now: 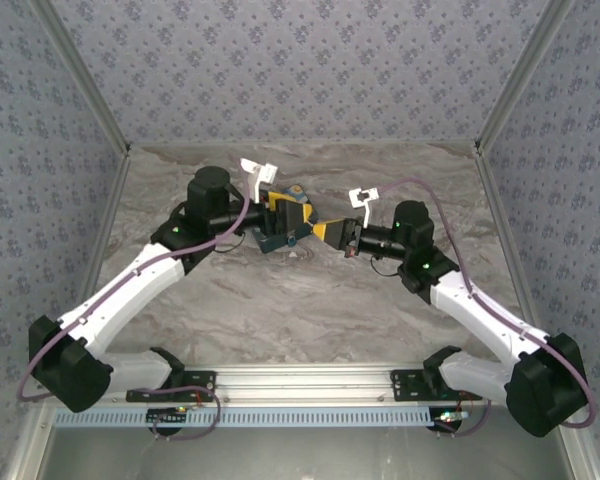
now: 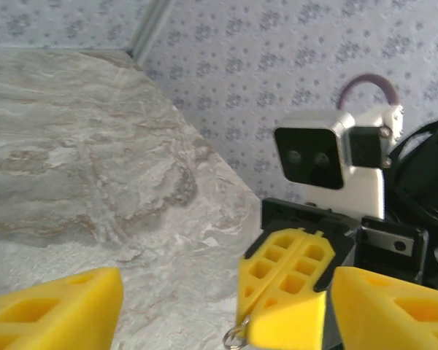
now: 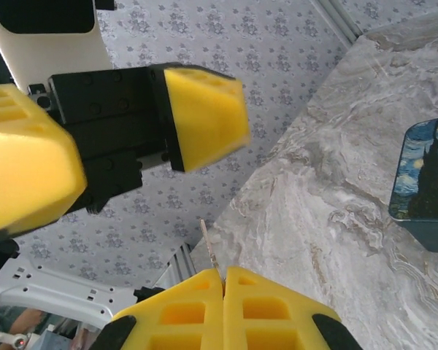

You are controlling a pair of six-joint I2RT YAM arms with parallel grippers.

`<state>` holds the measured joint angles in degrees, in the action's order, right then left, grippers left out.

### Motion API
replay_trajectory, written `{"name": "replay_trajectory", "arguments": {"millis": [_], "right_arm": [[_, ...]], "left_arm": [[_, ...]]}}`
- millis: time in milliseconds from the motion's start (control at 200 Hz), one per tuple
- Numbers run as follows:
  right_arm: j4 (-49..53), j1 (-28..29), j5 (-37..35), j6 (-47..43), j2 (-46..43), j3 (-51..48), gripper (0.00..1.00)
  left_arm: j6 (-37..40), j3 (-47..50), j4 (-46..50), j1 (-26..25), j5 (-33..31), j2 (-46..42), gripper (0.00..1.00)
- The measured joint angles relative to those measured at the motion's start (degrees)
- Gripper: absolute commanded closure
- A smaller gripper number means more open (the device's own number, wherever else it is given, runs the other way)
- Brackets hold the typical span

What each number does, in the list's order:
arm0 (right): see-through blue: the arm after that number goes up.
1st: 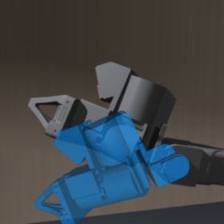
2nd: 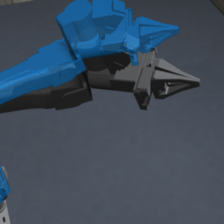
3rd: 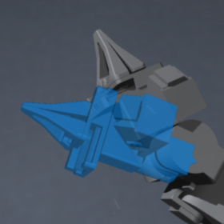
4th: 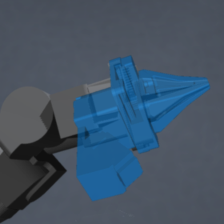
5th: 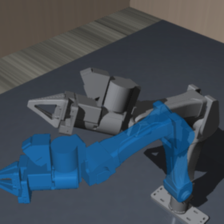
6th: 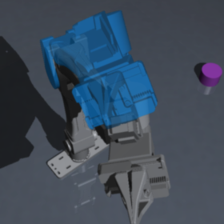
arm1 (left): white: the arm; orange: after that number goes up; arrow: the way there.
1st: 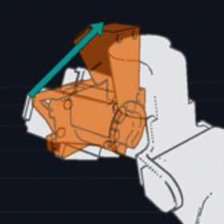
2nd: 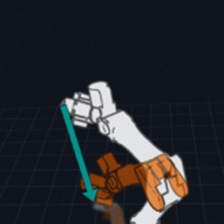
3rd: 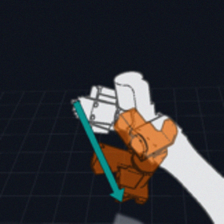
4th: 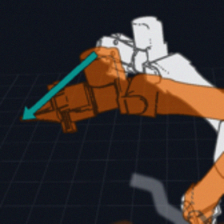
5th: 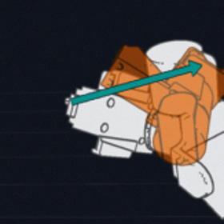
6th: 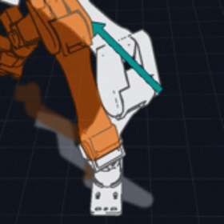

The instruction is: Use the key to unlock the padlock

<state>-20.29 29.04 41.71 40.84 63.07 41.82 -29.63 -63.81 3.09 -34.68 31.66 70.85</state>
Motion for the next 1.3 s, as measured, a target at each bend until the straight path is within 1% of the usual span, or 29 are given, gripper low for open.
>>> {"name": "replay_trajectory", "arguments": {"millis": [90,135,360,515,625,720,849,1039,1304], "right_arm": [[0.5,-0.9,-0.8,0.0,-0.3,-0.5,1.00],[0.4,-1.5,-1.0,0.0,-0.5,-1.3,1.00],[0.5,-5.2,-2.8,1.8,-1.7,-5.4,1.00],[1.2,-8.7,-4.2,3.2,-5.1,-8.0,1.00],[2.3,-11.4,-4.9,3.8,-7.8,-10.0,1.00],[3.0,-13.5,-5.0,4.6,-9.9,-12.1,1.00],[5.1,-15.6,-5.0,5.3,-12.5,-14.0,1.00],[8.6,-17.2,-5.0,5.2,-15.9,-14.7,1.00],[14.7,-18.9,-5.1,4.8,-19.9,-14.8,1.00]], "left_arm": [[0.8,-0.4,2.5,1.1,-2.8,-1.1,0.03],[0.8,-0.5,3.9,1.7,-4.3,-1.8,0.02],[2.5,-1.7,9.7,2.5,-12.0,-3.6,0.01],[4.6,-3.0,13.5,2.5,-15.0,-1.7,0.02],[5.8,-4.4,14.9,2.4,-16.2,1.8,0.04],[6.7,-5.4,15.9,2.2,-17.2,5.5,0.08],[7.7,-9.5,18.9,1.5,-18.5,12.9,0.12],[10.0,-17.6,22.5,-0.1,-20.1,23.9,0.15],[11.0,-25.1,23.3,-1.5,-20.0,34.6,0.17]]}}
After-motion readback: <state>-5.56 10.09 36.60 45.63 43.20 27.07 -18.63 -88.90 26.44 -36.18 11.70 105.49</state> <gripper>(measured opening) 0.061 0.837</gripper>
